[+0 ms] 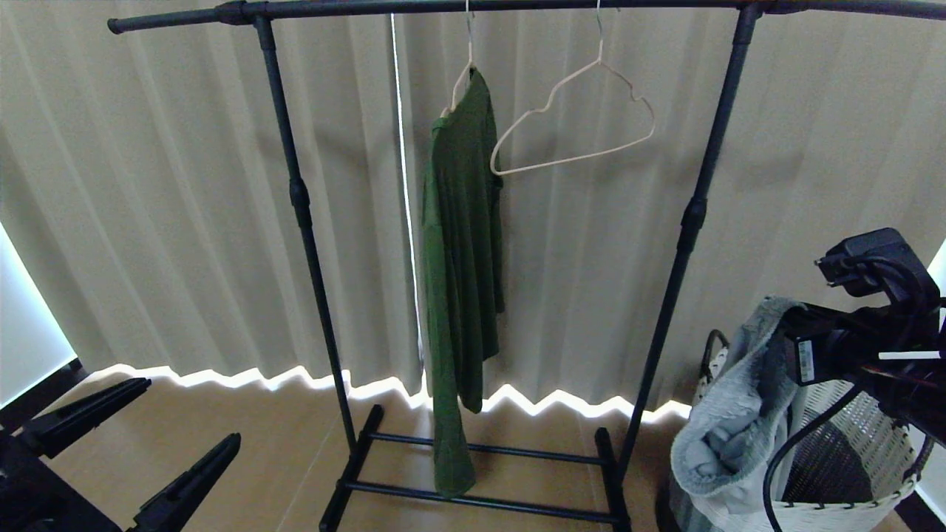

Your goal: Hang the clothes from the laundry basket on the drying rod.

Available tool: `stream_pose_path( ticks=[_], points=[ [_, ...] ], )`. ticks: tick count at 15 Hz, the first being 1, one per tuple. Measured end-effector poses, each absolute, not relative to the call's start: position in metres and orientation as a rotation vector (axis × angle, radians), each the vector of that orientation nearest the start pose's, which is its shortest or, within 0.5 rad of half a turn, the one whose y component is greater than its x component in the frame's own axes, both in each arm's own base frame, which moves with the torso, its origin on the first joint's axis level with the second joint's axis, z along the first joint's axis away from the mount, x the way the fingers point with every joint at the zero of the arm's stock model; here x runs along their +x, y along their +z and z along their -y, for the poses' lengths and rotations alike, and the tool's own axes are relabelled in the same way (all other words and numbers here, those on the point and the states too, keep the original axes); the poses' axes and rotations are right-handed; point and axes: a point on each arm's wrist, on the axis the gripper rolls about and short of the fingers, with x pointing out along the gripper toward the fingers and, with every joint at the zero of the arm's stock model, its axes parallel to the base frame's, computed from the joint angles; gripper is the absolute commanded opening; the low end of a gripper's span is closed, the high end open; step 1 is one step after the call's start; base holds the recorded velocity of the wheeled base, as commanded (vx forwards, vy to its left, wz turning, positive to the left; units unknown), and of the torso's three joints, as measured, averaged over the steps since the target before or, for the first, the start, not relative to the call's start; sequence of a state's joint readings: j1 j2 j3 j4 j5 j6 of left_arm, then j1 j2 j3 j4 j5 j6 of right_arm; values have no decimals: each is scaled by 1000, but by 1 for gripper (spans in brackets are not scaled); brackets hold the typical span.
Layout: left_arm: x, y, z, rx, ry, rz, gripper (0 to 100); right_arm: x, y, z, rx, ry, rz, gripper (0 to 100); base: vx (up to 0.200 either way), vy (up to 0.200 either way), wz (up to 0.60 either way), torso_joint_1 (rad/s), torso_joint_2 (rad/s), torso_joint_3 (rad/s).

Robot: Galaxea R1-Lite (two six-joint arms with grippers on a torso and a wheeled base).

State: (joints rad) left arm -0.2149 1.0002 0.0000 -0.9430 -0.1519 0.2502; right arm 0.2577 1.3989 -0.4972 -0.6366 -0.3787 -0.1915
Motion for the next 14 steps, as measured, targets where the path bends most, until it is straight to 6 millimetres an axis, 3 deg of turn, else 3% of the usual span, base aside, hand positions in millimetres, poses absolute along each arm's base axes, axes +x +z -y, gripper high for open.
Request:
stream_pose_path(
  ticks=[8, 12, 14],
  points=[
    [104, 133, 33, 269, -453, -76, 100, 214, 194, -70, -263, 11, -199, 0, 0, 0, 0, 0, 0, 0],
    [113, 146, 54, 254, -610, -38, 100, 218, 211, -80, -192, 40, -135, 0, 0, 0, 0, 0, 0, 0],
    [124, 154, 70, 254, -682, -34, 100, 216, 223, -95, -147, 98, -95, 0, 0, 0, 0, 0, 0, 0]
  ],
)
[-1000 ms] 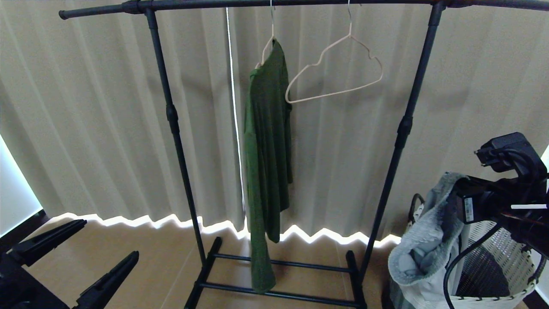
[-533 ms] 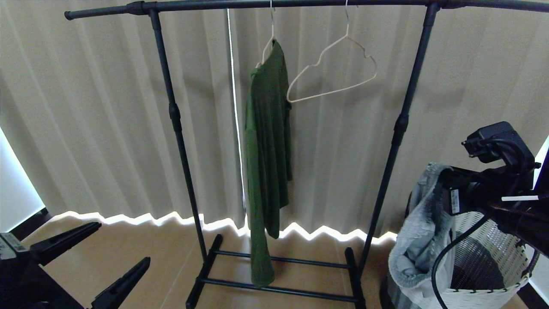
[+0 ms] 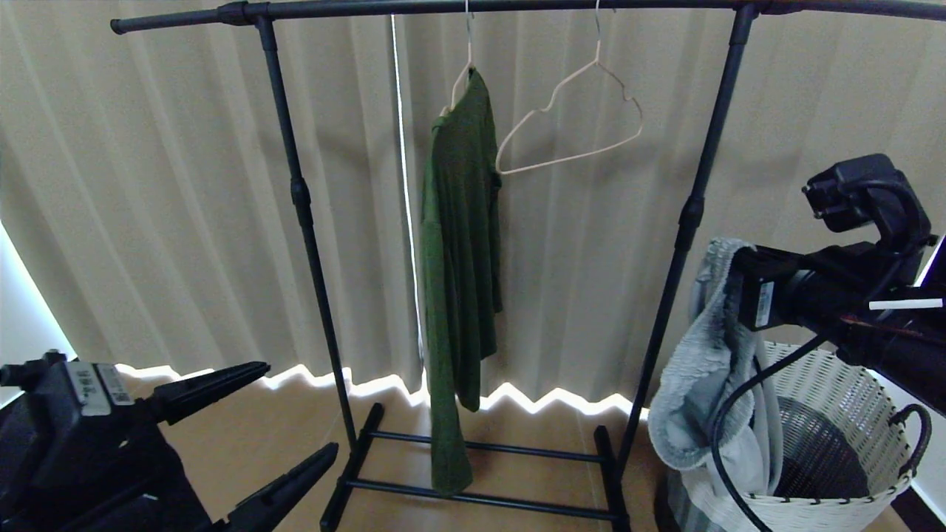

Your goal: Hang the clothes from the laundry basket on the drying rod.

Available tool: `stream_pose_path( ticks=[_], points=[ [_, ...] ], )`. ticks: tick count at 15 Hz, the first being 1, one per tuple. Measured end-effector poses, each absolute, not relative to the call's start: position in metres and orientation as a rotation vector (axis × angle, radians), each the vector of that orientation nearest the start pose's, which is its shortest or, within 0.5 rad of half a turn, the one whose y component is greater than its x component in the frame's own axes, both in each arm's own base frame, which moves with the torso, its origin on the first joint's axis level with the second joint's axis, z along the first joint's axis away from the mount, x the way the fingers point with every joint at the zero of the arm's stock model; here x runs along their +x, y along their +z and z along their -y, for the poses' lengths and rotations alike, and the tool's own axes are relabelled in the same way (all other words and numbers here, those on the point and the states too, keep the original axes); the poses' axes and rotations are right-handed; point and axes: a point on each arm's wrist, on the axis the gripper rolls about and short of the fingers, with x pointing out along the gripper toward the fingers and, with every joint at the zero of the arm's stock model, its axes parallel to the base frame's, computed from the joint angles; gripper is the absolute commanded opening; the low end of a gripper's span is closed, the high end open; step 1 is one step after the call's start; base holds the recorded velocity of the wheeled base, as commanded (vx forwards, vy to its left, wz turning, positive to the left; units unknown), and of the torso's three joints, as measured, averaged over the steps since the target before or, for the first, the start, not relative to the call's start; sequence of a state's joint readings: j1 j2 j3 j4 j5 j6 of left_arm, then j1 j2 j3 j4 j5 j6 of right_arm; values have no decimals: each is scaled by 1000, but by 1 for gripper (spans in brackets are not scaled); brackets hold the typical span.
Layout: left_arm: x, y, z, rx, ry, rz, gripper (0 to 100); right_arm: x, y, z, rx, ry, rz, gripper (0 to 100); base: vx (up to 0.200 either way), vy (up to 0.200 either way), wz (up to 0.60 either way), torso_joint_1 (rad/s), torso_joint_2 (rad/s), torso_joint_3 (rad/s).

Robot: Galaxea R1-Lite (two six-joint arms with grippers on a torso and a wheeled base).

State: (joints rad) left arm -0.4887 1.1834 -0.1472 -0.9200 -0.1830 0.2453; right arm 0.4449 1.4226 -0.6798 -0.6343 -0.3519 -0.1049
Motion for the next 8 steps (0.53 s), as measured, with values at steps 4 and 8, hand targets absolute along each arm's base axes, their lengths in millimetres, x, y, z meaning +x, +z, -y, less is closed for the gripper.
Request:
stream_pose_path(
  ticks=[4, 8],
  points=[
    [151, 160, 117, 185, -813, -95, 100, 210, 247, -128, -32, 280, -26, 0, 0, 0, 0, 0, 0, 0],
    [168, 153, 171, 140, -893, -173, 100, 205, 252, -143, 3, 408, -10, 0, 0, 0, 0, 0, 0, 0]
  ],
)
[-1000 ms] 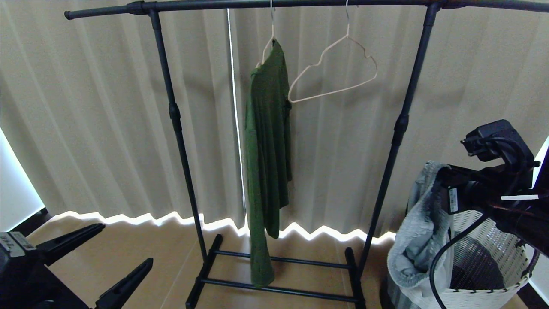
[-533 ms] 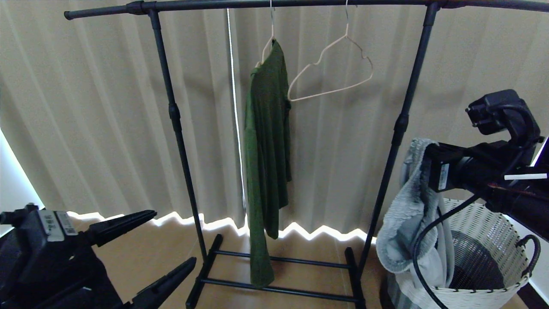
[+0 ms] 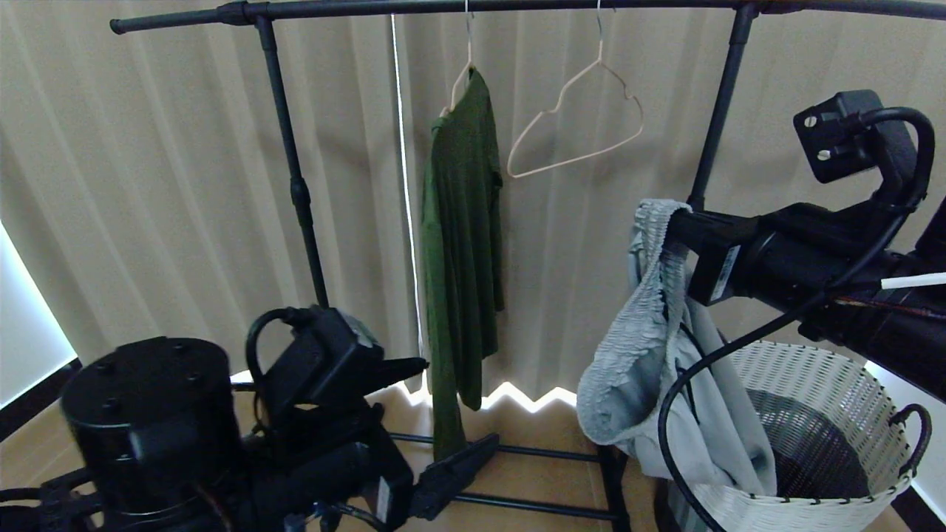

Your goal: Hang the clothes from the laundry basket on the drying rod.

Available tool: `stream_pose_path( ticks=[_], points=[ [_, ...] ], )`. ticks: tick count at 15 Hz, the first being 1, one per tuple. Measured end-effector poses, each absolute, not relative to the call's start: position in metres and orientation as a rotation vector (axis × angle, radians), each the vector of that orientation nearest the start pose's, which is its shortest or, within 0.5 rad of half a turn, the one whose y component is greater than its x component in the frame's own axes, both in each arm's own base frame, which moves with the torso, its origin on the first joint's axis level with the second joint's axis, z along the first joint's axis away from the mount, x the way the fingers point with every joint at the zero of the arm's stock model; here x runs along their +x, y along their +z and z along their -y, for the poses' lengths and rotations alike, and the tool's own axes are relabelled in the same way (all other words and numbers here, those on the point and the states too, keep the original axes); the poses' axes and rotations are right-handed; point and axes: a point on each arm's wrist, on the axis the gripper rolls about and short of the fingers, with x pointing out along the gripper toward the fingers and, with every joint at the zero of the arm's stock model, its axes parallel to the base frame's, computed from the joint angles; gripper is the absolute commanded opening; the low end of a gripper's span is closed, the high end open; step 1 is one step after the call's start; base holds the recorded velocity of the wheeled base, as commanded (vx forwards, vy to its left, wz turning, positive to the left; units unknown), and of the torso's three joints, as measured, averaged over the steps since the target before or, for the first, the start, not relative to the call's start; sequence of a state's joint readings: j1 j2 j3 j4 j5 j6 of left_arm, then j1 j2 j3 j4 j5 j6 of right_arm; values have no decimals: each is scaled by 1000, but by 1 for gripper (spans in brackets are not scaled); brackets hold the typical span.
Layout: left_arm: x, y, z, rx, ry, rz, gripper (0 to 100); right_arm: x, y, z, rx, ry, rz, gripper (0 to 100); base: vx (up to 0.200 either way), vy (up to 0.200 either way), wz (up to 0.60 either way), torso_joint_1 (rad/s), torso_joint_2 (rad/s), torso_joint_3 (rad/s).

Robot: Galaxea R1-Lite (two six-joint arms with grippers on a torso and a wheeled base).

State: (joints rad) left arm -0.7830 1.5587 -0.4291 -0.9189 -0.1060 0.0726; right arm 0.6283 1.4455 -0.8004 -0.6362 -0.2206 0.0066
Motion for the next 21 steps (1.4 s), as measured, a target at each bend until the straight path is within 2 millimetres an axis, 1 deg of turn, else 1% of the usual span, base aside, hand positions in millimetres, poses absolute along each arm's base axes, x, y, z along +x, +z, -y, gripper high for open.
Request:
stream_pose_path(
  ticks=[3, 5, 7, 9, 11, 13, 15, 16, 19, 21],
  points=[
    [187, 145, 210, 98, -930, -217, 100, 199, 254, -146, 16, 451, -3, 0, 0, 0, 0, 0, 0, 0],
    [204, 140, 235, 55, -936, -234, 100, 193, 258, -146, 30, 483, 11, 0, 0, 0, 0, 0, 0, 0],
    [219, 132, 254, 43, -939, -245, 100, 187, 262, -143, 42, 527, 26, 0, 0, 0, 0, 0, 0, 0],
    [231, 122, 269, 44, -938, -258, 100, 181, 266, -139, 63, 562, 38, 0, 0, 0, 0, 0, 0, 0],
    [240, 112, 279, 49, -934, -272, 100, 176, 269, -137, 70, 584, 52, 0, 0, 0, 0, 0, 0, 0],
    [245, 100, 283, 60, -930, -299, 100, 173, 271, -135, 74, 590, 60, 0, 0, 0, 0, 0, 0, 0],
    [246, 93, 285, 68, -929, -314, 100, 171, 272, -133, 76, 591, 67, 0, 0, 0, 0, 0, 0, 0],
    [247, 90, 285, 71, -929, -321, 0, 169, 273, -132, 78, 591, 71, 0, 0, 0, 0, 0, 0, 0],
    [243, 81, 282, 98, -919, -343, 0, 167, 275, -129, 80, 589, 75, 0, 0, 0, 0, 0, 0, 0],
    [240, 77, 274, 174, -856, -313, 0, 167, 274, -128, 78, 585, 71, 0, 0, 0, 0, 0, 0, 0]
  ],
)
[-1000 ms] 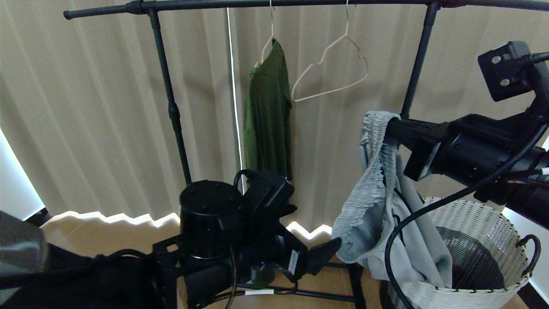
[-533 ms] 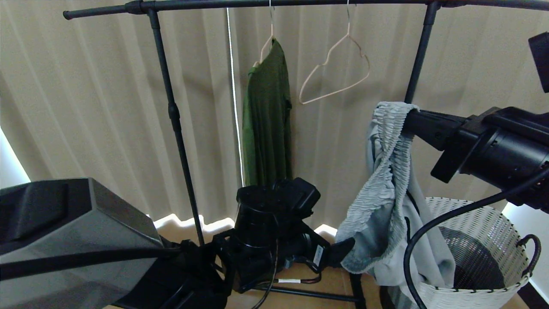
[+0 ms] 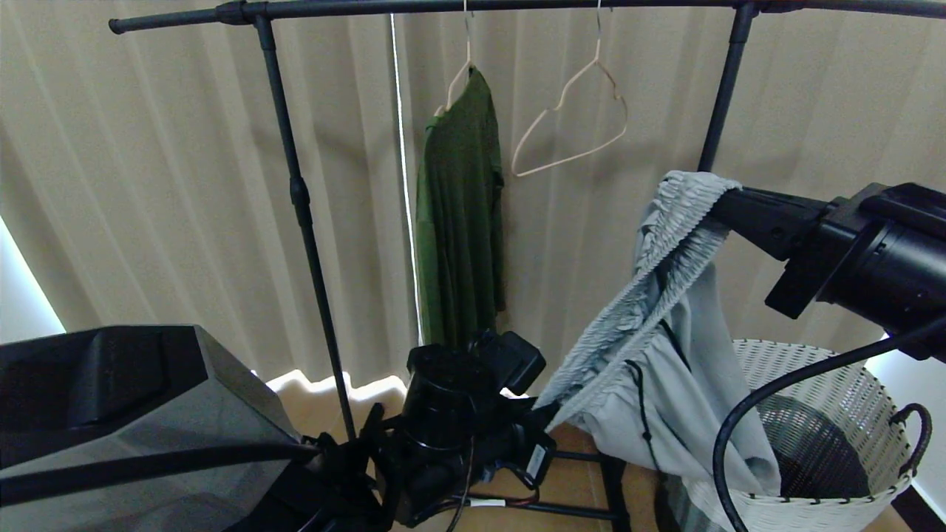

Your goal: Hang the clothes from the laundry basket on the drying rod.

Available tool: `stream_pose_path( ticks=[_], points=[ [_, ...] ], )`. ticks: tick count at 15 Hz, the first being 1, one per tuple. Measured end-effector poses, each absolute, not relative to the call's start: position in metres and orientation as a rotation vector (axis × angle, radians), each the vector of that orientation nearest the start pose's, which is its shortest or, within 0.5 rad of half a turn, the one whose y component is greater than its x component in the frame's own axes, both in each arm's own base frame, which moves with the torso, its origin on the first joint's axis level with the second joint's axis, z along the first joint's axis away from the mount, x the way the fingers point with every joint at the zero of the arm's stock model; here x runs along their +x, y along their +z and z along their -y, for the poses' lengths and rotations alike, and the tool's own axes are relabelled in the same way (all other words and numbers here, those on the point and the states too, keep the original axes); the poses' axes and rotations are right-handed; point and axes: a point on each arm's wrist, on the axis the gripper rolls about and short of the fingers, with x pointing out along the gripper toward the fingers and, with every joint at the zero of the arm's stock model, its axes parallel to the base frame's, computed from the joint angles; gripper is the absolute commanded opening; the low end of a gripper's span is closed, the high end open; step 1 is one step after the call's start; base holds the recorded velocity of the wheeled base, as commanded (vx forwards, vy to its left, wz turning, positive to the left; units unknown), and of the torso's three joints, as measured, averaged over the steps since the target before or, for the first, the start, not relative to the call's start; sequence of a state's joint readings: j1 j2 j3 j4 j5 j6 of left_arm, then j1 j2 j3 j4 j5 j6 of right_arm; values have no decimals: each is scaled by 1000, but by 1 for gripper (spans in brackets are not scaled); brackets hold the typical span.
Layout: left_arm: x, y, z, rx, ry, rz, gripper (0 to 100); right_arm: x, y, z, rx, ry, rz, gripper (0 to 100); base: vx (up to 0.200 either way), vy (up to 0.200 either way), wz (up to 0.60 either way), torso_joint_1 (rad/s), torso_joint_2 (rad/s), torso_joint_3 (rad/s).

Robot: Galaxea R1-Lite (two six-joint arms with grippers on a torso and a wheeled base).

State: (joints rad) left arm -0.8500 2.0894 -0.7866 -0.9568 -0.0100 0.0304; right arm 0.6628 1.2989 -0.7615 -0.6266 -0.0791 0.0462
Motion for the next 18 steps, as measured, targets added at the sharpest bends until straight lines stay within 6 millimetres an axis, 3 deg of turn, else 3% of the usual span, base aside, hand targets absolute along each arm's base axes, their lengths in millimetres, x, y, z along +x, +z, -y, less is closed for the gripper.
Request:
stream_pose_path(
  ticks=[4, 7, 9, 12, 18],
  points=[
    [228, 77, 236, 302, -766, -173, 0, 170, 267, -129, 69, 579, 50, 0, 0, 0, 0, 0, 0, 0],
    [232, 108, 196, 316, -660, -159, 0, 180, 260, -131, 59, 556, 23, 0, 0, 0, 0, 0, 0, 0],
    [239, 138, 169, 311, -580, -167, 0, 187, 258, -132, 54, 539, 15, 0, 0, 0, 0, 0, 0, 0],
    [250, 202, 140, 281, -472, -109, 0, 196, 266, -135, 61, 528, 37, 0, 0, 0, 0, 0, 0, 0],
    [241, 331, 119, 215, -401, 63, 0, 211, 301, -134, 91, 492, 142, 0, 0, 0, 0, 0, 0, 0]
  ],
)
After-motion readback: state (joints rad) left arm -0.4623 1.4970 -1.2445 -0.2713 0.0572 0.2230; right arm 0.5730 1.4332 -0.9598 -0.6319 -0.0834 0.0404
